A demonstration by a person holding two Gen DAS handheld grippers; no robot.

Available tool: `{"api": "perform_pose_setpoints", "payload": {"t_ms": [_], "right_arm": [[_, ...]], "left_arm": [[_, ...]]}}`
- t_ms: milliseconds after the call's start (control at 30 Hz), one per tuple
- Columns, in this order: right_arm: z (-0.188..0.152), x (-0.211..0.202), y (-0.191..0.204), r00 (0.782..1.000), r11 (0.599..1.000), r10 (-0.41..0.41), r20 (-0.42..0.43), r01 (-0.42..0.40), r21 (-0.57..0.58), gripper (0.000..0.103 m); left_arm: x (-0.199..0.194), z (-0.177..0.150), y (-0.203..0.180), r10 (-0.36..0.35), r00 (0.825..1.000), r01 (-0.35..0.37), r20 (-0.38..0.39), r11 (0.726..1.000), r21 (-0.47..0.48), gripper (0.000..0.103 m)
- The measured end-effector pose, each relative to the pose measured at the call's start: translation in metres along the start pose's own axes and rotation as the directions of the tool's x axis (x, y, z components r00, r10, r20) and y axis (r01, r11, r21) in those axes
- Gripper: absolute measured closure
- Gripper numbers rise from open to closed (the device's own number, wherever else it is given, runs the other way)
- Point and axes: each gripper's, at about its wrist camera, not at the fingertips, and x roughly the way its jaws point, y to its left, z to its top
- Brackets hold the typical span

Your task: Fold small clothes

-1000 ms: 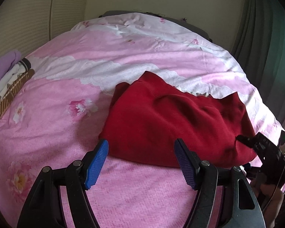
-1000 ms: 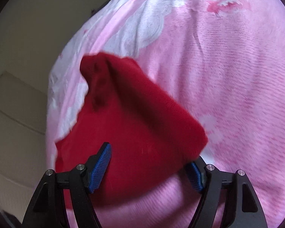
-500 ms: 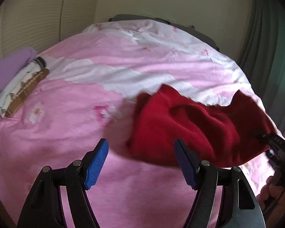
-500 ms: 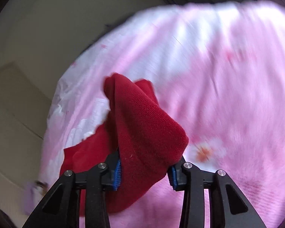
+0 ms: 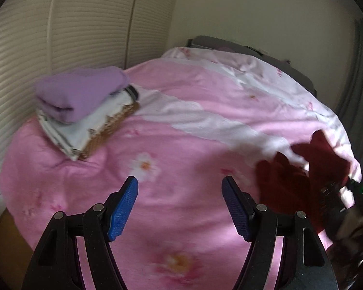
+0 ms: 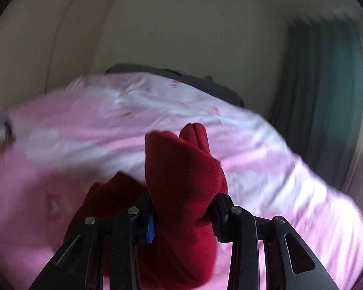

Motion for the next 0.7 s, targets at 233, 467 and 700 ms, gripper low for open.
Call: {"api": "perform_pose_setpoints", "payload": {"t_ms": [233,467,700], "right_arm": [[-0.028,0.0,0.088,1.0,0.934,0.007,0.001,-0.006,-0.358,0.069],[-0.066,0.004,0.12,0.998,0.86,0.05,-0.049,-0.068,-0.505,0.07],[-0.07,-0.005,0.112,0.997,0.853,0.068,-0.039,-0.079,-0.516,0.07]], "left_arm": [[0.005,0.002,0.036,0.028,1.0,-0.028,-0.01,0.999,-0.033,0.032],[0.017,-0.003,0.036,0.013,0.999,-0.014,-0.038,1.0,-0.018,0.032],[0.047,0.016,0.006,-0.1,0.989,0.105,-0.11,0.994,0.038,0.032]]}}
